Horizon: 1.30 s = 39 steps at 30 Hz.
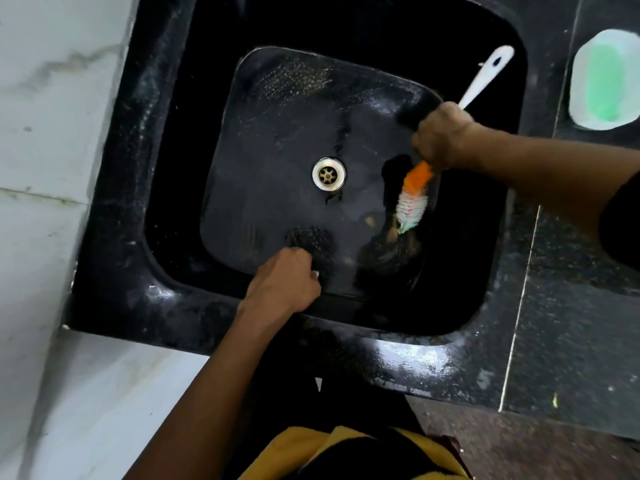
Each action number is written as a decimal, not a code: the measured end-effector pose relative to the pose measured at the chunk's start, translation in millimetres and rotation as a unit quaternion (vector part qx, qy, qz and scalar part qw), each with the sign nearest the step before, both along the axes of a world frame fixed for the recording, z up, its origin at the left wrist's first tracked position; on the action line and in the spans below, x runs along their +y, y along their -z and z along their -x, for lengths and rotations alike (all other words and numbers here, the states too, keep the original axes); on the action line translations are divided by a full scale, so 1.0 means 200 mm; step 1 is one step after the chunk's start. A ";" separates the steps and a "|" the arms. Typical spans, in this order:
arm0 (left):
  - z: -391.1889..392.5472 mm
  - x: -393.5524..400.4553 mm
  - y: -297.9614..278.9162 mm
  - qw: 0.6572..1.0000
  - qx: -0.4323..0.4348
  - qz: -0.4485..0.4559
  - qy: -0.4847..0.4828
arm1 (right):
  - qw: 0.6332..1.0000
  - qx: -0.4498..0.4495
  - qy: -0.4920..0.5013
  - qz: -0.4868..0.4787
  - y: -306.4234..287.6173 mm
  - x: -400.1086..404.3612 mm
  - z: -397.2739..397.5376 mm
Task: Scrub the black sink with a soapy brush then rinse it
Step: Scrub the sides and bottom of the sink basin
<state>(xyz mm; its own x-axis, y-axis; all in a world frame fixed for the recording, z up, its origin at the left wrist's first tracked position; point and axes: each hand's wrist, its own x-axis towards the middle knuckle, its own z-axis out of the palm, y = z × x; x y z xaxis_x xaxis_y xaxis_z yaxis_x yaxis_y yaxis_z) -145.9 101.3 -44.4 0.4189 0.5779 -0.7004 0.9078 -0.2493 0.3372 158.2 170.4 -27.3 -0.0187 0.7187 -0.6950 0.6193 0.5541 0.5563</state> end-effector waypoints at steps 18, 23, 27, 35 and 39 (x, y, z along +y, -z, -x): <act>-0.04 -0.06 0.01 0.998 -0.047 -0.031 -0.008 | 0.976 0.165 0.093 0.111 0.25 -0.21 0.46; -0.05 -0.06 0.03 0.998 -0.044 -0.033 -0.004 | 0.985 0.129 0.099 0.056 0.12 -0.09 0.22; -0.05 -0.07 0.03 0.999 -0.031 -0.034 0.002 | 0.997 -0.003 0.078 -0.018 -0.09 0.05 -0.08; -0.05 -0.06 0.03 0.999 -0.039 -0.022 -0.005 | 0.916 0.296 0.264 0.056 0.27 -0.23 0.53; -0.04 -0.05 0.03 0.999 -0.039 -0.026 -0.004 | 0.863 0.283 0.404 -0.109 0.26 -0.07 0.36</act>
